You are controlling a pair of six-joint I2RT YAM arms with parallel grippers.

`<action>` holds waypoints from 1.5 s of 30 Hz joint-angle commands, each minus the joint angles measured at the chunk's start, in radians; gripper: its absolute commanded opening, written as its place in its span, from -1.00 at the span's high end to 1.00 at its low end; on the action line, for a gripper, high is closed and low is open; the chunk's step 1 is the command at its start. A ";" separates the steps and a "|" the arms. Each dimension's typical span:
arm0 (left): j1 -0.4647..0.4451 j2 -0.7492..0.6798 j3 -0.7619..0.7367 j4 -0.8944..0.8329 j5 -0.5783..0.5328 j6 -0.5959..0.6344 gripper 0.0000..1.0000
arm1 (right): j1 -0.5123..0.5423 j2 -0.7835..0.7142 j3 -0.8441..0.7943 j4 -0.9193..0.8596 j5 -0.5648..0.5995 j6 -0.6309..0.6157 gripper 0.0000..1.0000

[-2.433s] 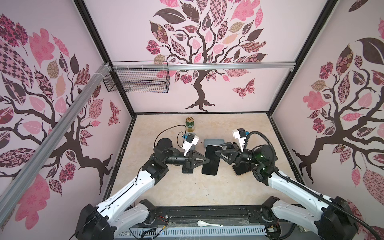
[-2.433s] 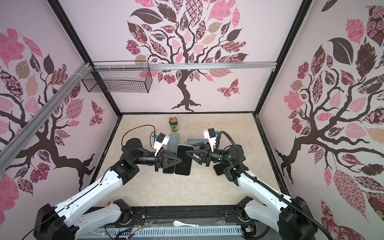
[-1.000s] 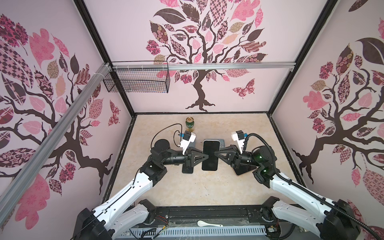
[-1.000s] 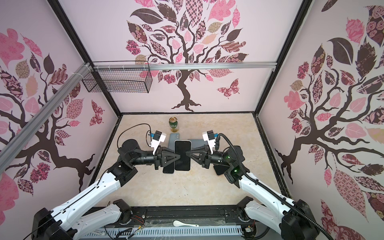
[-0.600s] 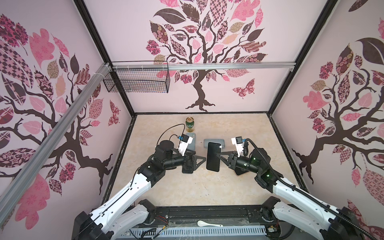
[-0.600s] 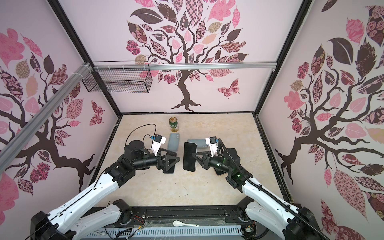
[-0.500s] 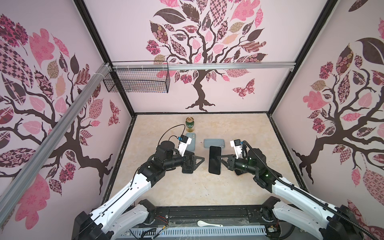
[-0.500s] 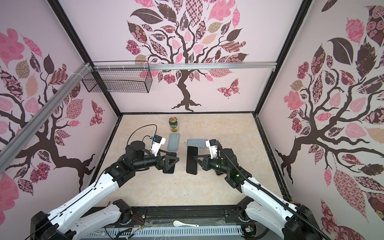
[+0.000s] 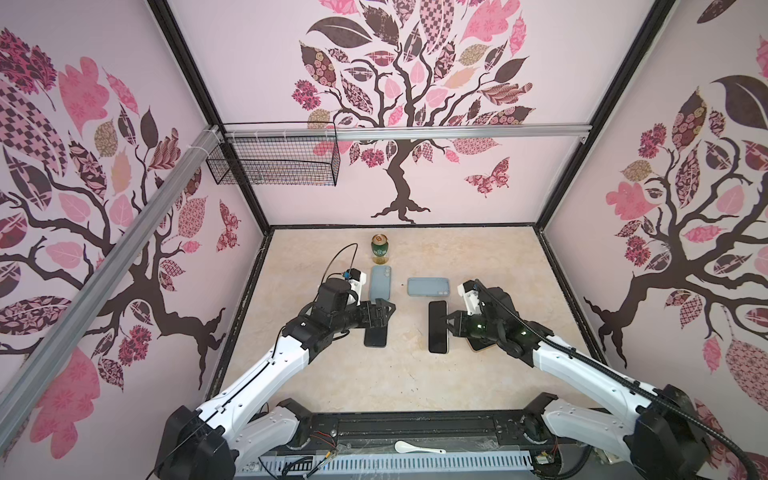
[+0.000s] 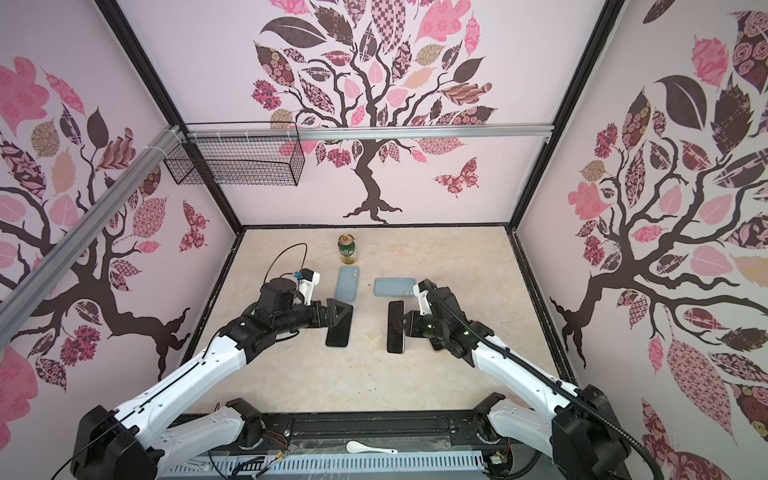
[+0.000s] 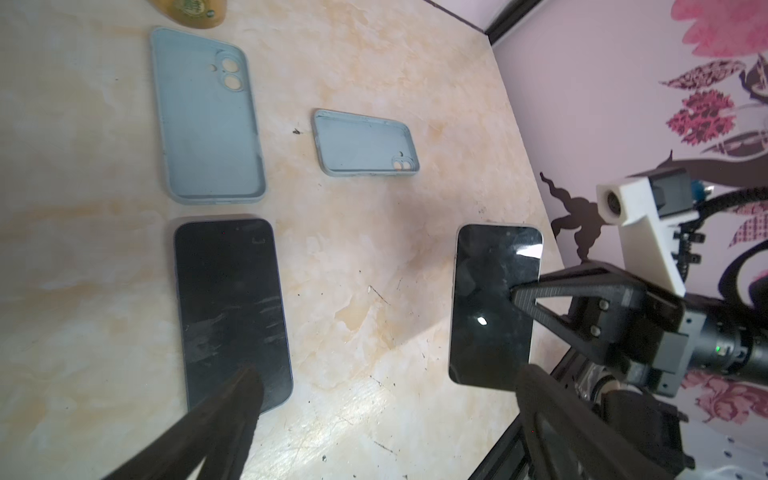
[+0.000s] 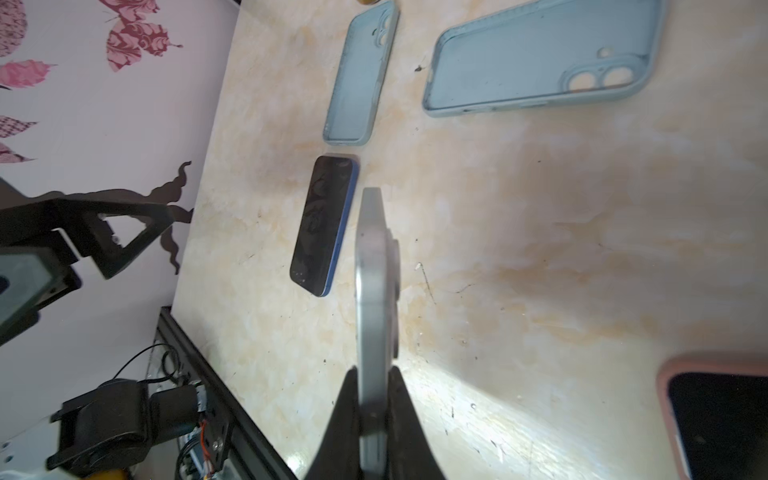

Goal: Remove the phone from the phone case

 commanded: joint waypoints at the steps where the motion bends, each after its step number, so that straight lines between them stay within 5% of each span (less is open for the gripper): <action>1: 0.052 0.005 -0.042 0.075 0.005 -0.074 -0.96 | -0.016 0.090 0.031 0.088 -0.105 0.035 1.00; 5: 0.058 0.023 -0.016 -0.018 -0.106 -0.037 -0.96 | 0.004 0.202 0.080 0.136 -0.136 0.130 1.00; 12: 0.070 0.033 -0.035 -0.061 -0.123 0.000 -0.97 | 0.014 0.366 0.122 0.302 -0.237 0.300 1.00; 45: 0.032 0.118 -0.048 -0.026 -0.063 0.054 -0.96 | 0.026 0.671 0.196 0.466 -0.271 0.311 1.00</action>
